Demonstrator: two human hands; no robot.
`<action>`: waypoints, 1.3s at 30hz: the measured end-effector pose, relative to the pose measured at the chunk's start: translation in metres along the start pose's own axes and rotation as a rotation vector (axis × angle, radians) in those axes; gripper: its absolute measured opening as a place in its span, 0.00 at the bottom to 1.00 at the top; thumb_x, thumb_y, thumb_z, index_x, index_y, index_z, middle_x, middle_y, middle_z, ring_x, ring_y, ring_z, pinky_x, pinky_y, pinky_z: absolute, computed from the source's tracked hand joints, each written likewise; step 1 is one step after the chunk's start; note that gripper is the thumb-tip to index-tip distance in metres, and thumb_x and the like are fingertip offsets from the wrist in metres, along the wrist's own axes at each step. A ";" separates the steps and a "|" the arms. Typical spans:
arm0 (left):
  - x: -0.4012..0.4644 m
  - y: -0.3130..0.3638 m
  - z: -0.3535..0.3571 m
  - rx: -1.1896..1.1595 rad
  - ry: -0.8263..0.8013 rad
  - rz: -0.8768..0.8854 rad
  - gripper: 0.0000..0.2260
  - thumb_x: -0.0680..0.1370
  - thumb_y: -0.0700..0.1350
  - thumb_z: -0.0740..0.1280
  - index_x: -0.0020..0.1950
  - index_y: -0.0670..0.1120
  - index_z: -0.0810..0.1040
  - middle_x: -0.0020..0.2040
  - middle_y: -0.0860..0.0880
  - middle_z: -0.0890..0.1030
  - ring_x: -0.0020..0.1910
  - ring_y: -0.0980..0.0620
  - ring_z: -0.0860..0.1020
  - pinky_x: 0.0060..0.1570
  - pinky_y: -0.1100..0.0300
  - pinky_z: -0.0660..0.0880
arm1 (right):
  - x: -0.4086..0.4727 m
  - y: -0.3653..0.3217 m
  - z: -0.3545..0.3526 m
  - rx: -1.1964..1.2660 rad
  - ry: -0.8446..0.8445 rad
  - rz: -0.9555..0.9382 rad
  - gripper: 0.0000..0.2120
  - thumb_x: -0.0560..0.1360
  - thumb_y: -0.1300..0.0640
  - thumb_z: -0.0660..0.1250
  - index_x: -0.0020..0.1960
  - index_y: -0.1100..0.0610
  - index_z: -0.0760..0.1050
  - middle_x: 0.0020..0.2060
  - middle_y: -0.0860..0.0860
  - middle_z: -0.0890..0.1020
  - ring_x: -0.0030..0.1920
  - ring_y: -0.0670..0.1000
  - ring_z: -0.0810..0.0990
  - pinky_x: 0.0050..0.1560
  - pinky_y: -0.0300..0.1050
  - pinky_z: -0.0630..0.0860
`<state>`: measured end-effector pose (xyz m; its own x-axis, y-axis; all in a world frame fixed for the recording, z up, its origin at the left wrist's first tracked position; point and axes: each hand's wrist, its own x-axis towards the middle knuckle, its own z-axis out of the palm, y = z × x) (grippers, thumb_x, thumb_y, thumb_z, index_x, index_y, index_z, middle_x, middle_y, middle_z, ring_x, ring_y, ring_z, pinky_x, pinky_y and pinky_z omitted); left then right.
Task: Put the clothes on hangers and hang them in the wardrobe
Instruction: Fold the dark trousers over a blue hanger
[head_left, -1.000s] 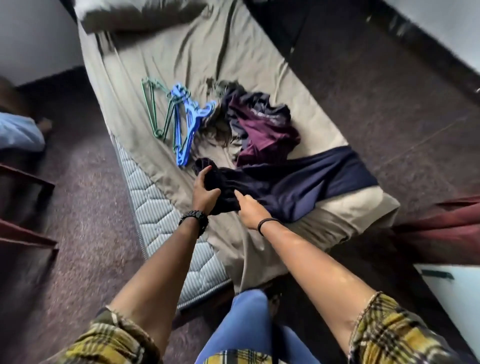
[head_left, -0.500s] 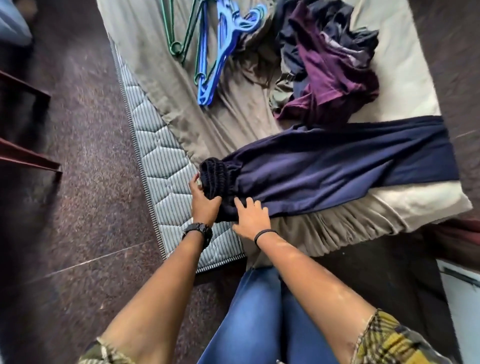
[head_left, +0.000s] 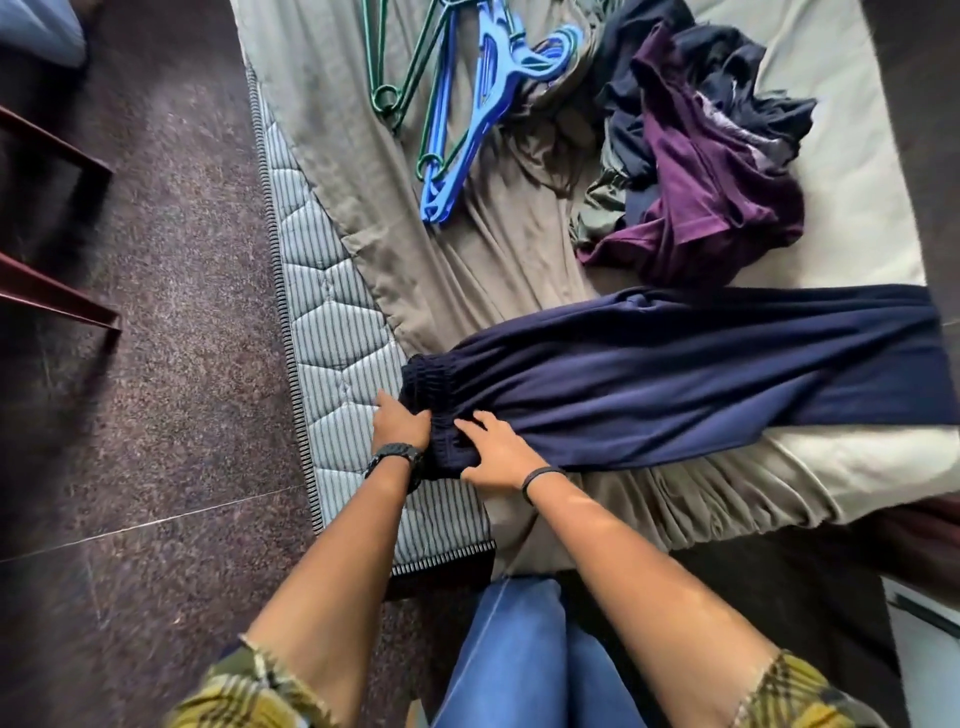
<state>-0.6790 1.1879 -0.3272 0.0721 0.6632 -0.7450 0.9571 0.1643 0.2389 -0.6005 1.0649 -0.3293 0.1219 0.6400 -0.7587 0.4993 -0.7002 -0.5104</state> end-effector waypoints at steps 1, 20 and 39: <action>-0.004 0.007 0.001 0.120 0.051 0.026 0.24 0.76 0.43 0.67 0.68 0.41 0.61 0.68 0.38 0.67 0.64 0.37 0.70 0.60 0.44 0.69 | -0.001 0.003 -0.008 0.080 0.025 -0.010 0.36 0.73 0.55 0.67 0.77 0.57 0.56 0.74 0.58 0.59 0.73 0.59 0.60 0.72 0.49 0.59; -0.123 0.198 0.232 0.773 -0.281 1.223 0.21 0.74 0.37 0.58 0.67 0.44 0.67 0.64 0.45 0.69 0.58 0.41 0.70 0.54 0.45 0.71 | -0.118 0.303 -0.102 1.495 1.249 0.719 0.04 0.73 0.70 0.59 0.44 0.69 0.73 0.32 0.52 0.71 0.32 0.50 0.68 0.30 0.44 0.70; -0.169 0.330 0.383 0.948 -0.180 0.934 0.27 0.81 0.51 0.53 0.78 0.52 0.47 0.74 0.49 0.60 0.64 0.38 0.68 0.60 0.44 0.69 | -0.191 0.450 -0.189 2.286 0.988 0.052 0.13 0.80 0.52 0.60 0.56 0.58 0.78 0.49 0.55 0.85 0.53 0.54 0.81 0.52 0.47 0.76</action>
<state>-0.2679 0.8506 -0.3614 0.7661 0.1321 -0.6290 0.3480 -0.9081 0.2332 -0.2371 0.6869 -0.3375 0.5965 0.0573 -0.8006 -0.6678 0.5888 -0.4554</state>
